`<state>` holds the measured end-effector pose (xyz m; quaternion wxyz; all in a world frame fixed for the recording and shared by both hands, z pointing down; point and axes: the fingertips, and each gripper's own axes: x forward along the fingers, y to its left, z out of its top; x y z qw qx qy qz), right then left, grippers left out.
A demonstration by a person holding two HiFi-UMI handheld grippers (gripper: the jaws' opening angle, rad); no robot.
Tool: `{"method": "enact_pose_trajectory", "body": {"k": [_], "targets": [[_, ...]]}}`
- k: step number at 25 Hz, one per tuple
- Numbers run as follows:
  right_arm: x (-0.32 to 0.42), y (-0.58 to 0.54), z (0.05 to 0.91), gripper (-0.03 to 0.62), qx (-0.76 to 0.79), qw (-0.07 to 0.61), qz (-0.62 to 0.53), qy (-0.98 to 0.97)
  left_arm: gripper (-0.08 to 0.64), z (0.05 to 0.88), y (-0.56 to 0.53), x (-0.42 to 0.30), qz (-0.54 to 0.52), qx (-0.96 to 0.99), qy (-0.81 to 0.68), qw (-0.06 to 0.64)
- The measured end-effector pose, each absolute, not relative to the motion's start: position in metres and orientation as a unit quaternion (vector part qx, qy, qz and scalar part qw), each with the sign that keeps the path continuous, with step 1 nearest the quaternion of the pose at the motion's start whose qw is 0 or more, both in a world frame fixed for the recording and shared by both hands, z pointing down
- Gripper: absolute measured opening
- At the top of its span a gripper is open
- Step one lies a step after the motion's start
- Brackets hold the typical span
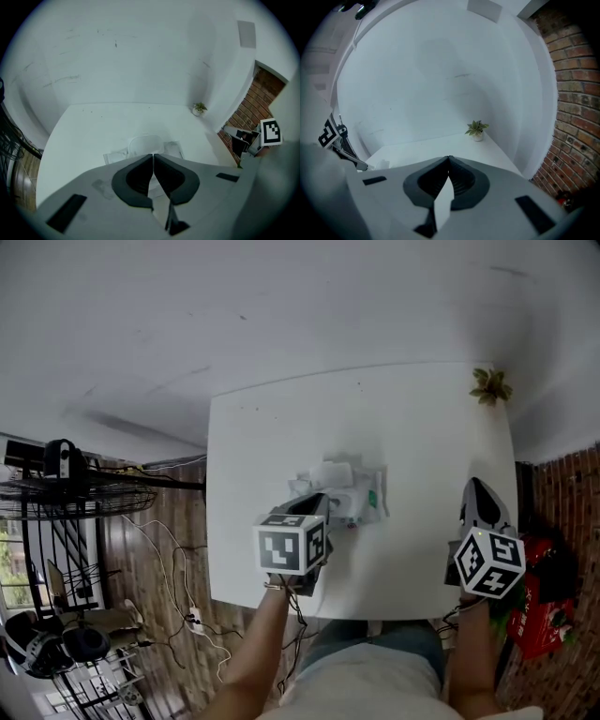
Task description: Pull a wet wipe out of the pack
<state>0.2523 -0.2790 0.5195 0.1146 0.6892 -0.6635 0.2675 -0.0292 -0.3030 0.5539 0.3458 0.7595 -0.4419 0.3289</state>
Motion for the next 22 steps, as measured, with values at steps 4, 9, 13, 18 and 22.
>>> {"method": "enact_pose_trajectory", "body": {"k": [4,9,13,18,22], "targets": [[0.252,-0.276,0.512,0.002,0.692,0.112,0.262,-0.664,0.018,0.544,-0.306,-0.028,0.319,0.766,-0.444,0.338],[0.254,-0.271,0.501,0.002,0.695,0.110,0.254,-0.663,0.018,0.528,-0.307,-0.028,0.311,0.770,-0.449,0.330],[0.255,-0.267,0.494,0.002,0.698,0.105,0.247,-0.663,0.018,0.519,-0.307,-0.030,0.301,0.774,-0.454,0.323],[0.254,-0.263,0.484,0.002,0.701,0.099,0.240,-0.664,0.018,0.503,-0.309,-0.035,0.288,0.778,-0.463,0.314],[0.250,-0.261,0.477,0.002,0.701,0.094,0.235,-0.667,0.018,0.492,-0.311,-0.039,0.277,0.781,-0.468,0.308]]}}
